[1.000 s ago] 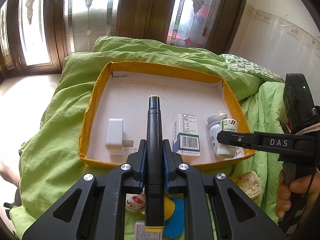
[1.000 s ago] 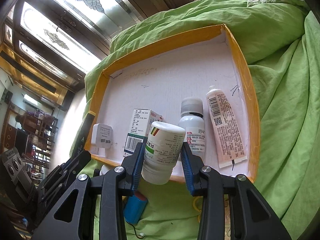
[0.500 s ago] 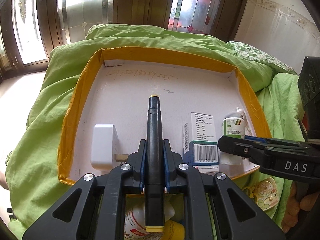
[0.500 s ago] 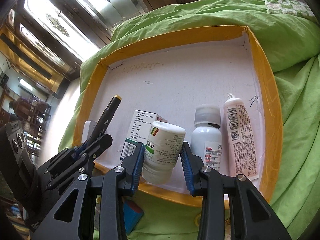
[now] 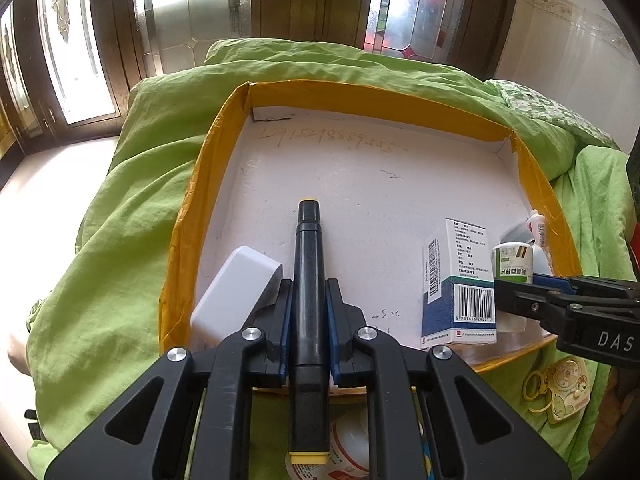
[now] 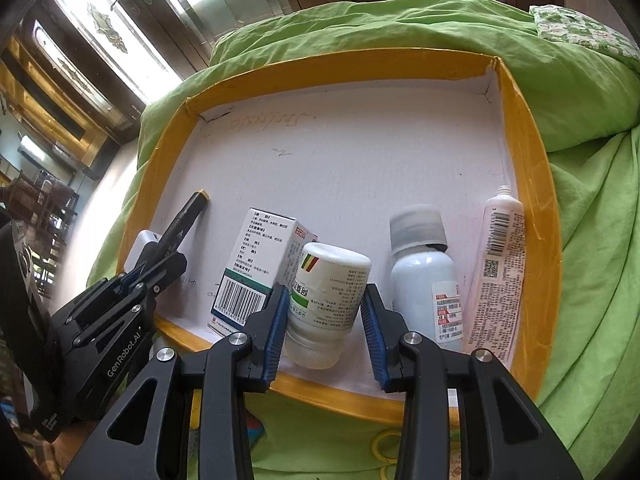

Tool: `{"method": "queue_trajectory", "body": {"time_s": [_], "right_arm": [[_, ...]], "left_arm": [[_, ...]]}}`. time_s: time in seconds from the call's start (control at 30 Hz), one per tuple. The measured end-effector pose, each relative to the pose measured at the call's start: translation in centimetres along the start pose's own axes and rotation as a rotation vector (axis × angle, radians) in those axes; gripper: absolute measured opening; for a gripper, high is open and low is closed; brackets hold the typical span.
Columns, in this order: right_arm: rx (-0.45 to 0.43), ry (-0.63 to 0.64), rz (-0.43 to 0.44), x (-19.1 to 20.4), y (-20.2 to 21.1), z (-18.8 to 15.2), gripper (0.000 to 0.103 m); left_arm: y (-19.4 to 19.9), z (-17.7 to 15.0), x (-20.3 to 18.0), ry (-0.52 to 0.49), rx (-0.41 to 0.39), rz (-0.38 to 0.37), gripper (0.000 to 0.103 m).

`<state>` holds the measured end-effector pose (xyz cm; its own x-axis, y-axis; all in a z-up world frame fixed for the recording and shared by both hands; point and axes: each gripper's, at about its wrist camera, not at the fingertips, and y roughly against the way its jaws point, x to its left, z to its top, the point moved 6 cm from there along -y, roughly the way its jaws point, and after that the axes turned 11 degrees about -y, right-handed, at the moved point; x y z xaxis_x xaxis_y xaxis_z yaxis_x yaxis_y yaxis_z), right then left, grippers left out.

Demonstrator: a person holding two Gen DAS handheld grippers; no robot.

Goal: Organize rigid objects
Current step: 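Lower the pen and bottle into the tray and open both tools, then grasp the white medicine box with the left tool while the right tool grasps the cream keychain case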

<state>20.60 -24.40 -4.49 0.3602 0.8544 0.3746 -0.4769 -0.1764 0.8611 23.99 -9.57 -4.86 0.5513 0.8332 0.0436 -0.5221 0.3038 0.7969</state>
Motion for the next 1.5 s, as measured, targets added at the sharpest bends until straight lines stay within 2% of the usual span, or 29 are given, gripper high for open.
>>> {"method": "queue_trajectory", "body": {"time_s": [0.8, 1.0, 1.07, 1.13, 1.33, 1.43, 1.5], "right_arm": [[-0.012, 0.000, 0.008, -0.2, -0.3, -0.1, 0.033], [-0.030, -0.001, 0.014, -0.2, 0.1, -0.2, 0.034], [-0.044, -0.007, 0.027, -0.1, 0.7, -0.2, 0.036], [-0.068, -0.019, 0.054, -0.1, 1.7, 0.0, 0.038], [-0.149, -0.047, 0.112, -0.5, 5.2, 0.7, 0.045], [-0.177, -0.066, 0.127, -1.0, 6.6, 0.5, 0.049], [-0.193, -0.087, 0.133, -1.6, 7.3, 0.2, 0.055]], "left_arm": [[-0.6, -0.4, -0.4, -0.013, 0.020, 0.022, 0.013], [0.1, -0.4, -0.9, -0.020, 0.009, -0.001, 0.042], [0.7, -0.4, -1.2, -0.028, -0.003, 0.004, 0.057], [1.7, -0.4, -1.4, -0.034, -0.021, 0.015, 0.065], [5.6, -1.4, -0.8, -0.004, -0.077, 0.013, 0.072], [8.2, -3.9, 0.0, 0.022, -0.109, 0.023, 0.080], [9.8, -6.2, 0.7, 0.050, -0.123, 0.037, 0.081]]}}
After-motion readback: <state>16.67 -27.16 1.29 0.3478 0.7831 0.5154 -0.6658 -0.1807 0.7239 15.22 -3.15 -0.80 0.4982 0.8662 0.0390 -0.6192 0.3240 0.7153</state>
